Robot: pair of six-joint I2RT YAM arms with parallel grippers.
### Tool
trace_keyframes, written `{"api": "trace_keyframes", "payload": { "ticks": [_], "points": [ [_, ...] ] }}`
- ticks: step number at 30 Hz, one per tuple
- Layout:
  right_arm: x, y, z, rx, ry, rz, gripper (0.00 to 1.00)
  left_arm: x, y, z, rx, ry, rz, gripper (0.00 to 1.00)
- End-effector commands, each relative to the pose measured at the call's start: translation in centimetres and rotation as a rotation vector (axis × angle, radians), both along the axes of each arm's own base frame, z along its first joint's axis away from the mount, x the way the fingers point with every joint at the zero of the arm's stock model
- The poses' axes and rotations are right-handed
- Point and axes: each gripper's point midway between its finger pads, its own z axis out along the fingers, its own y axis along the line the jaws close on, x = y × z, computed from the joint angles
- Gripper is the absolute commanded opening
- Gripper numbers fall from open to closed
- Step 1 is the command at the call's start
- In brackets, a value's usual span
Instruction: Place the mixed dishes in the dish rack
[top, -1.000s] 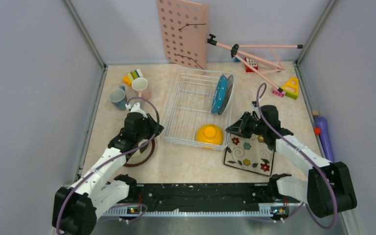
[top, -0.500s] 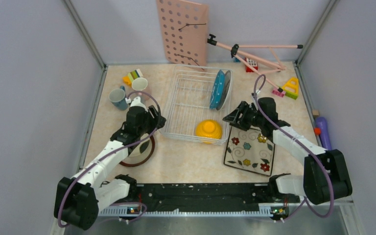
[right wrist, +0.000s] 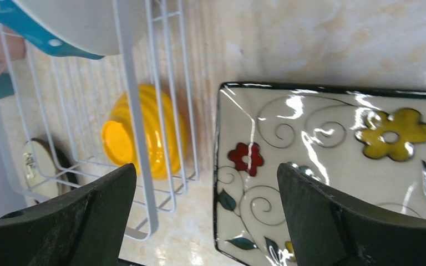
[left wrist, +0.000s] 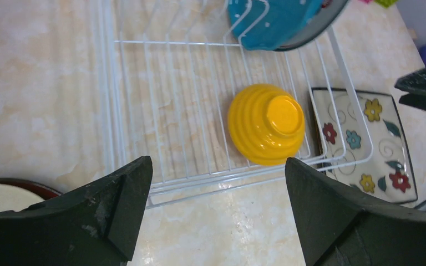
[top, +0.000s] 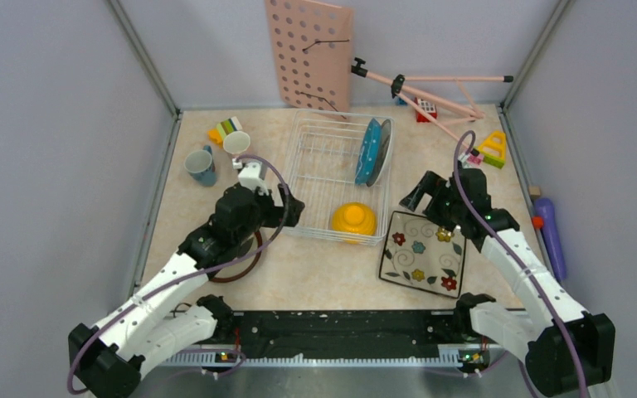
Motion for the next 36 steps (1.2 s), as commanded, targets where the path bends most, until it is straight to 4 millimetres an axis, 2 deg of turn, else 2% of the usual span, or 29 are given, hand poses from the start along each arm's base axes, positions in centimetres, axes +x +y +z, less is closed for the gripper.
{"api": "trace_keyframes", "payload": {
  "ticks": [1, 5, 7, 11, 14, 19, 26, 32, 36],
  "points": [
    [-2.6, -3.3, -0.1, -0.146, 0.108, -0.077, 0.96, -1.0, -2.5, 4.9, 0.049, -0.198, -0.105, 0.93],
    [-5.8, -6.4, -1.7, -0.247, 0.246, -0.218, 0.95, -3.4, -5.1, 7.0, 0.073, -0.302, -0.246, 0.92],
    [-7.5, -7.1, -2.7, -0.268, 0.321, -0.252, 0.91, -4.6, -6.1, 7.7, 0.07, -0.339, -0.316, 0.91],
    [-9.8, -7.0, -5.1, -0.254, 0.402, -0.256, 0.86, -6.7, -8.0, 8.6, 0.05, -0.385, -0.455, 0.91],
    [-9.8, -5.9, -6.9, -0.194, 0.404, -0.24, 0.78, -8.2, -9.7, 8.3, 0.03, -0.395, -0.554, 0.9],
    [-8.4, -3.7, -8.8, -0.079, 0.389, -0.206, 0.73, -10.4, -12.3, 7.2, 0.041, -0.395, -0.677, 0.9],
    [-5.2, -2.5, -10.6, -0.009, 0.31, -0.219, 0.72, -12.3, -13.2, 7.3, 0.009, -0.397, -0.761, 0.9],
    [-2.4, -2.3, -12.1, -0.015, 0.306, -0.239, 0.72, -12.7, -13.7, 7.0, 0.008, -0.387, -0.791, 0.9],
    [0.8, -1.8, -11.8, -0.006, 0.261, -0.21, 0.72, -12.9, -14.3, 6.8, 0.025, -0.391, -0.814, 0.9]
  ]
}}
